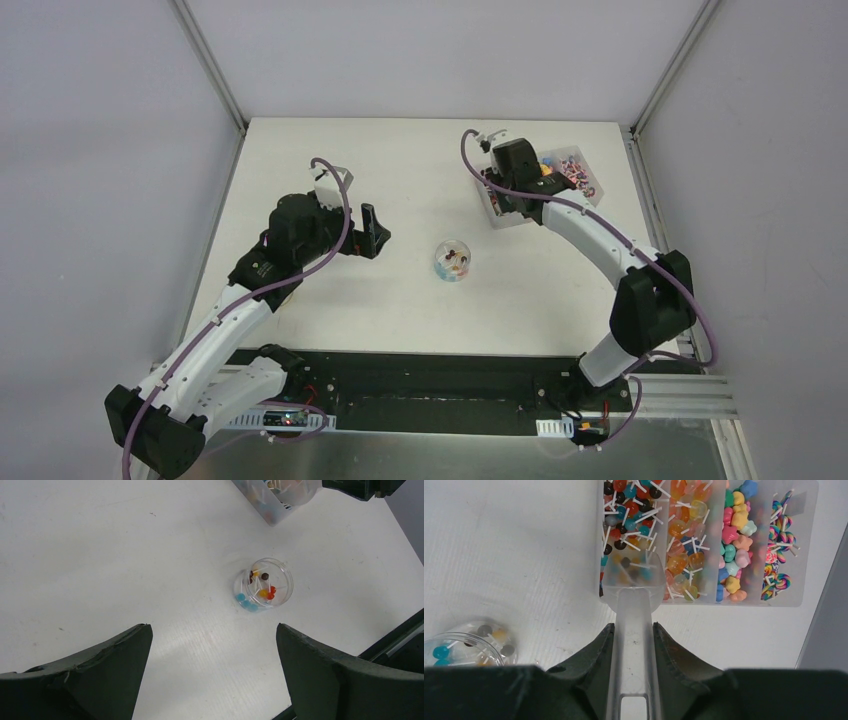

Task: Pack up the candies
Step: Scoop the fake candies from the storage box.

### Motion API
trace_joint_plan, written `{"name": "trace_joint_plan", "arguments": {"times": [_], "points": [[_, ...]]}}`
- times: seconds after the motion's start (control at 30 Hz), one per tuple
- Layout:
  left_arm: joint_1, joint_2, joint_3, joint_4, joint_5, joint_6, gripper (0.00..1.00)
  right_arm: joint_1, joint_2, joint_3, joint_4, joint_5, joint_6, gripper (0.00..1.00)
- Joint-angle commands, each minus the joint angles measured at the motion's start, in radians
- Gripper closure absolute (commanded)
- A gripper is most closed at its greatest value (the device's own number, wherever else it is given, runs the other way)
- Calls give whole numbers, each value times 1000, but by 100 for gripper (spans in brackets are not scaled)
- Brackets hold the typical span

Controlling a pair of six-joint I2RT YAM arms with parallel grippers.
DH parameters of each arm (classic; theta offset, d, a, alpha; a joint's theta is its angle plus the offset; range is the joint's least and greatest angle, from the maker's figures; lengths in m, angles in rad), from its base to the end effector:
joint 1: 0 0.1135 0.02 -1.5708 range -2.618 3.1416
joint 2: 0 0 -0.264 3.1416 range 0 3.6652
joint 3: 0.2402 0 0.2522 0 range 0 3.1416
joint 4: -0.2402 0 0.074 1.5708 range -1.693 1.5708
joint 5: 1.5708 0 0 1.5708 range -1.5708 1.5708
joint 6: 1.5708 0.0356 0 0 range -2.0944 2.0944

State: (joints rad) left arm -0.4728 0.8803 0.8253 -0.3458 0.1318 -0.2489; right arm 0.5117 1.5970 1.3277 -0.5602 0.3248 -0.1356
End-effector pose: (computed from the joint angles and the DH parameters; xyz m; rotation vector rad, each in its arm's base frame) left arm 0.1763 -0.0954 0.3208 0.3127 1.9928 -0.5957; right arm 0.3123 0.1623 0.2906 -0.6054 2.2752 -0.2075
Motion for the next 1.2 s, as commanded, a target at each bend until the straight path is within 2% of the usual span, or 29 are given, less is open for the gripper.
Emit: {"name": "trace_joint_plan", "arguments": {"times": [0.0,0.53,0.9,1.17], "points": [[-12,-22,4,22,-3,14,1,-5,15,-13,105,-37,-17,100],[-12,-16,2,22,-11,16,1,-7,-26,-291,359,-38,35,100],[-12,-12,2,23,-12,16,1,-9,-76,-383,457,-27,58,100],[-12,-9,1,22,-12,16,1,-11,-155,-477,591,-29,64,100]]}}
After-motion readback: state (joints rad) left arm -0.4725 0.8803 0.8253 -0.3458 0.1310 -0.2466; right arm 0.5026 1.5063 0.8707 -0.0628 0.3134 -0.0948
